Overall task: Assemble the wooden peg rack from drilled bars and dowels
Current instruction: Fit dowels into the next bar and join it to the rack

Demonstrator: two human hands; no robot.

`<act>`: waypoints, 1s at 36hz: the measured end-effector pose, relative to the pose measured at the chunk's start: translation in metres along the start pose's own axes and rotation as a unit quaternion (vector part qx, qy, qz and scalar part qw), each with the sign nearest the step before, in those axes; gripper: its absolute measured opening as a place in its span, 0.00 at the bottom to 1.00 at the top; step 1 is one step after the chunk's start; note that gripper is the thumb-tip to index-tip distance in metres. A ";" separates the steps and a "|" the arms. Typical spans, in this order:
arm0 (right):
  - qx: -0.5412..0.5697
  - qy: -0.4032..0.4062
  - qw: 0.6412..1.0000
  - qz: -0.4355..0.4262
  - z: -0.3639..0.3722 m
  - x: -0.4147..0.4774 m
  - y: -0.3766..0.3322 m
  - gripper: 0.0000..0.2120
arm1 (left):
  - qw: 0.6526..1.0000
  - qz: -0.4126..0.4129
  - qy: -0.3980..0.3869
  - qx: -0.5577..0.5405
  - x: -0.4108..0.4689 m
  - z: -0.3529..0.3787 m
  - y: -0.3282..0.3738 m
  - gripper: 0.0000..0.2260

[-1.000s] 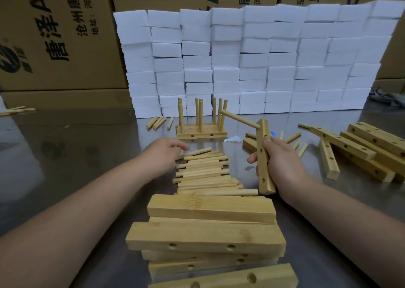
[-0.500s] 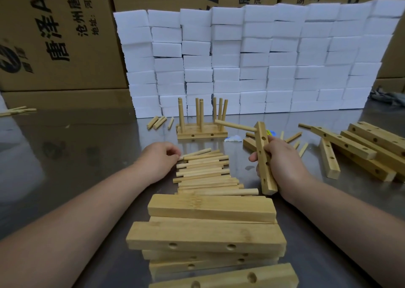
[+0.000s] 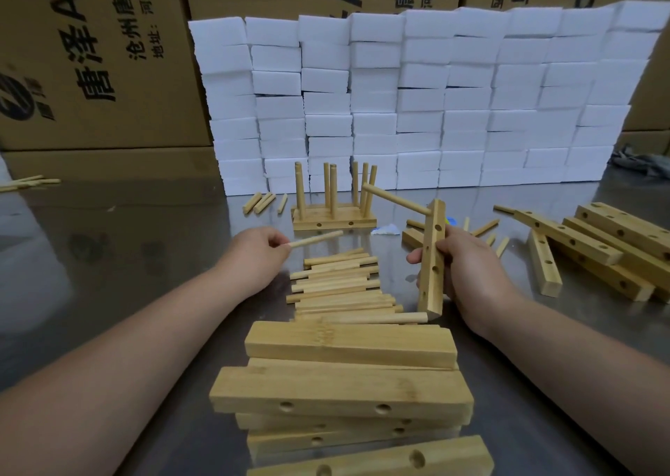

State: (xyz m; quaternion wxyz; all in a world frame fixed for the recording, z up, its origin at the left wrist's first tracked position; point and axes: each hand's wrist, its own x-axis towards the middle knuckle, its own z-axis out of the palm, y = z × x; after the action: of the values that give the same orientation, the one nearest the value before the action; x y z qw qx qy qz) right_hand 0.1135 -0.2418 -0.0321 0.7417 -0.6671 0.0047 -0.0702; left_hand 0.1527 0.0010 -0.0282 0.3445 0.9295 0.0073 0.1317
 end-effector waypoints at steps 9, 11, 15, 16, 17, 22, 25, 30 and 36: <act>0.066 0.007 0.997 0.032 0.000 0.002 -0.002 0.14 | 0.987 0.111 -0.076 -0.091 -0.022 -0.013 0.052 0.07; 0.075 0.002 0.997 0.031 0.001 0.002 -0.003 0.15 | 0.983 0.127 -0.087 -0.102 -0.028 -0.013 0.061 0.06; 0.090 -0.010 0.995 0.029 0.004 0.003 -0.003 0.16 | 0.978 0.144 -0.103 -0.109 -0.037 -0.014 0.072 0.06; 0.087 -0.011 0.996 0.026 0.004 0.003 -0.004 0.16 | 0.978 0.148 -0.103 -0.108 -0.037 -0.014 0.073 0.06; 0.087 -0.012 0.996 0.024 0.005 0.003 -0.004 0.16 | 0.978 0.151 -0.103 -0.106 -0.038 -0.014 0.073 0.06; 0.109 -0.013 0.994 0.022 0.008 0.001 -0.006 0.14 | 0.976 0.162 -0.105 -0.096 -0.037 -0.016 0.072 0.08; 0.128 -0.019 0.991 0.027 0.007 0.000 -0.007 0.14 | 0.976 0.163 -0.103 -0.105 -0.037 -0.018 0.071 0.10; 0.127 -0.014 0.991 0.022 0.005 0.000 -0.008 0.16 | 0.976 0.162 -0.098 -0.111 -0.037 -0.018 0.070 0.13; 0.115 -0.020 0.993 0.027 0.007 -0.002 -0.009 0.17 | 0.977 0.165 -0.092 -0.102 -0.036 -0.016 0.069 0.12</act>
State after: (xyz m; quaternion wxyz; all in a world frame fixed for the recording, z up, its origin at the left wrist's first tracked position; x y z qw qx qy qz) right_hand 0.1112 -0.2360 -0.0229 0.8150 -0.5783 -0.0002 -0.0364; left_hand 0.1088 -0.0447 0.0194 0.4099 0.8863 -0.1910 0.1002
